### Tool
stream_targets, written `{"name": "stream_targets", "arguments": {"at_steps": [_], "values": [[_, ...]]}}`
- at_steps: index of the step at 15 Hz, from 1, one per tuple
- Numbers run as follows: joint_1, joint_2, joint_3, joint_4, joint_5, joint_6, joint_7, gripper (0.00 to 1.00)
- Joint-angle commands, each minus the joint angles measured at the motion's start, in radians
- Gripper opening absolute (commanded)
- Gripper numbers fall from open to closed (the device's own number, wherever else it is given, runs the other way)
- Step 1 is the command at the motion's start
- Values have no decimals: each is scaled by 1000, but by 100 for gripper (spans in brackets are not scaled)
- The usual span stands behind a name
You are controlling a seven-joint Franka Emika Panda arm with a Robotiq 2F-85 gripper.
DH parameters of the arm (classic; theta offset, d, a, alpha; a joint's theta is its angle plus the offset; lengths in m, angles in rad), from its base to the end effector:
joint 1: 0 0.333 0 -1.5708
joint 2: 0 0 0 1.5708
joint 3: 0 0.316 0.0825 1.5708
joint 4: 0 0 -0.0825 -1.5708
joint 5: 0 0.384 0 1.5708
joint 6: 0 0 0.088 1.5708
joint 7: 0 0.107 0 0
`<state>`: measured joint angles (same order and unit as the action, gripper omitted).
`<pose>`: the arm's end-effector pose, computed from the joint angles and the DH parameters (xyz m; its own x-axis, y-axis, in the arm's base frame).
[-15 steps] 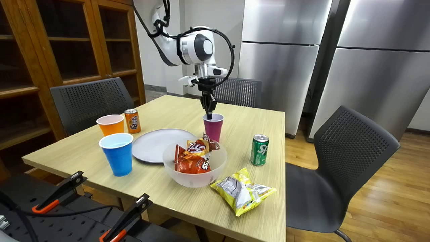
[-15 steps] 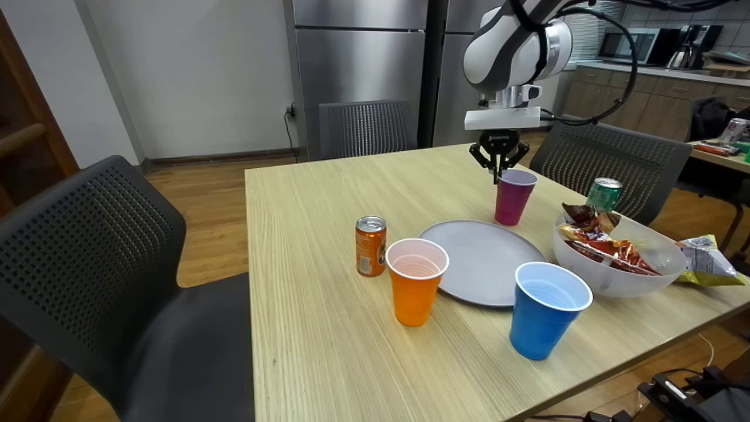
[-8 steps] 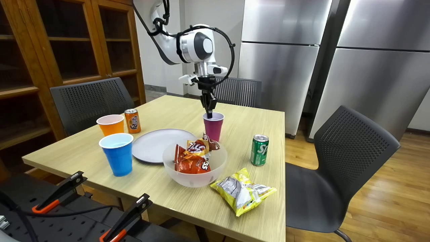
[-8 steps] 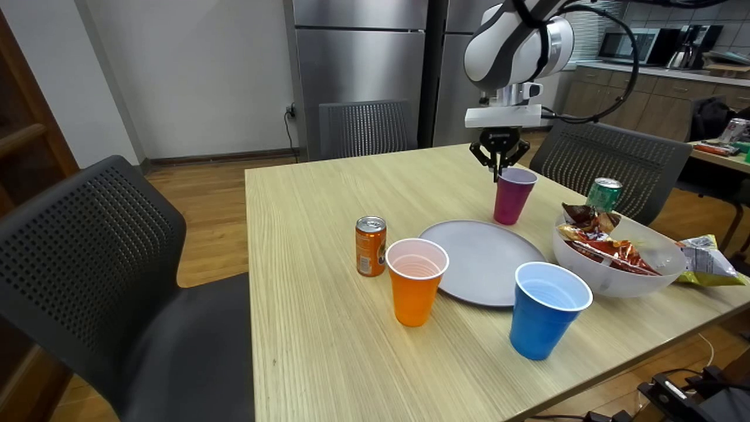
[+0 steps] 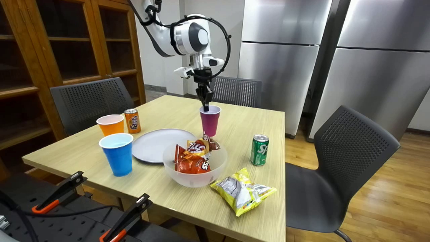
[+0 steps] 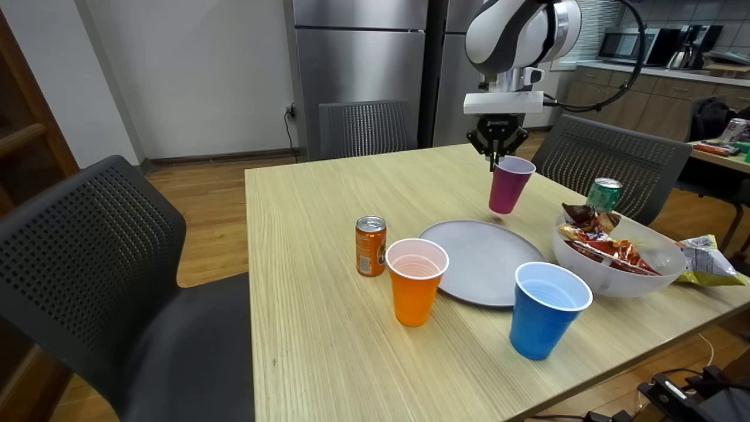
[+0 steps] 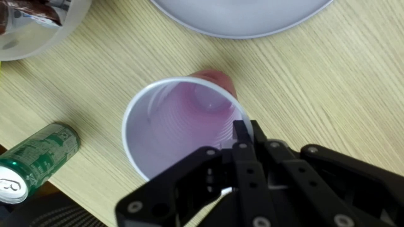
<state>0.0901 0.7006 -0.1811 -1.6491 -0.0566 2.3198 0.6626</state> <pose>0.6823 -0.0492 0.2073 0.7825 -0.6181 0.0749 -0.6220 -0.7705 0.1397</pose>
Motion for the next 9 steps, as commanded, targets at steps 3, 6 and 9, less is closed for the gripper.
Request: {"name": "stream_targets", "arguments": {"at_steps": [3, 6, 9], "values": [[45, -104, 12, -131, -13, 49, 1, 1], [77, -136, 20, -177, -21, 69, 4, 1], [107, -149, 30, -199, -33, 66, 8, 1]]}}
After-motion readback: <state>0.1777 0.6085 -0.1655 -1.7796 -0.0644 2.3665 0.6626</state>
